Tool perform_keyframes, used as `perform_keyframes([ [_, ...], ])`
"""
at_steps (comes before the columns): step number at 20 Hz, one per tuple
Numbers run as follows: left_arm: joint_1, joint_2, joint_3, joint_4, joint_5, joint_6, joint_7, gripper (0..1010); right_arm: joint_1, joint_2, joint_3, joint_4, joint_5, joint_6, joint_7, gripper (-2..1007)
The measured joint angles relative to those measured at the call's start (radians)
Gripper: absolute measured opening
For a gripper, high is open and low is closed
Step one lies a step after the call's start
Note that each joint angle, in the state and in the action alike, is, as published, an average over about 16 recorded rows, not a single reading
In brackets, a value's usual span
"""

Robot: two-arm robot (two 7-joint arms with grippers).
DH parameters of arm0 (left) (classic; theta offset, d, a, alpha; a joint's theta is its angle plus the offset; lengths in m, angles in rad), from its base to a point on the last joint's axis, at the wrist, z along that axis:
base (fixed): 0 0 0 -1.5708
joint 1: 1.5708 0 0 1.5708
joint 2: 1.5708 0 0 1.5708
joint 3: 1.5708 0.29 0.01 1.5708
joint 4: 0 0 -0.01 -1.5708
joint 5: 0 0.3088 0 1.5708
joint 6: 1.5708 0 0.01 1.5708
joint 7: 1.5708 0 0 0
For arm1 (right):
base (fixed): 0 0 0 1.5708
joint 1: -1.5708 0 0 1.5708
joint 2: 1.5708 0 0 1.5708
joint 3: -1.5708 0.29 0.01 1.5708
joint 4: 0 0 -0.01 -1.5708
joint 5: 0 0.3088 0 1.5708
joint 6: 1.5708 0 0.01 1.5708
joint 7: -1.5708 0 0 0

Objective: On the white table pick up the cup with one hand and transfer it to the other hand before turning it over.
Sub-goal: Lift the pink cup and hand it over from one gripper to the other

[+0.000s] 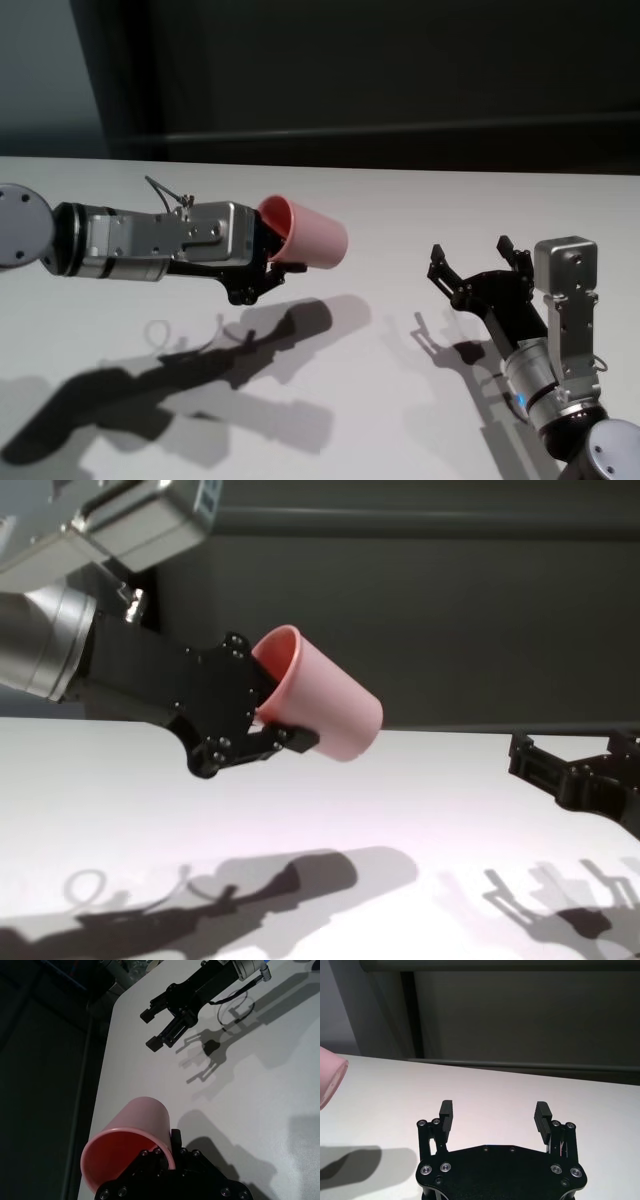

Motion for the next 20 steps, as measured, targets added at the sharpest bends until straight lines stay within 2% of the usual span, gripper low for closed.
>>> perform_keyframes([
  [10, 0.019, -0.075, -0.082, 0.112, -0.230, -0.048, 0.005, 42, 0.000, 0.000, 0.000, 0.000, 0.000, 0.000, 0.000, 1002],
  [15, 0.010, -0.116, -0.102, 0.170, -0.322, -0.062, -0.016, 42, 0.000, 0.000, 0.000, 0.000, 0.000, 0.000, 0.000, 1002],
  [20, -0.009, -0.158, -0.109, 0.230, -0.400, -0.071, -0.050, 42, 0.000, 0.000, 0.000, 0.000, 0.000, 0.000, 0.000, 1002],
])
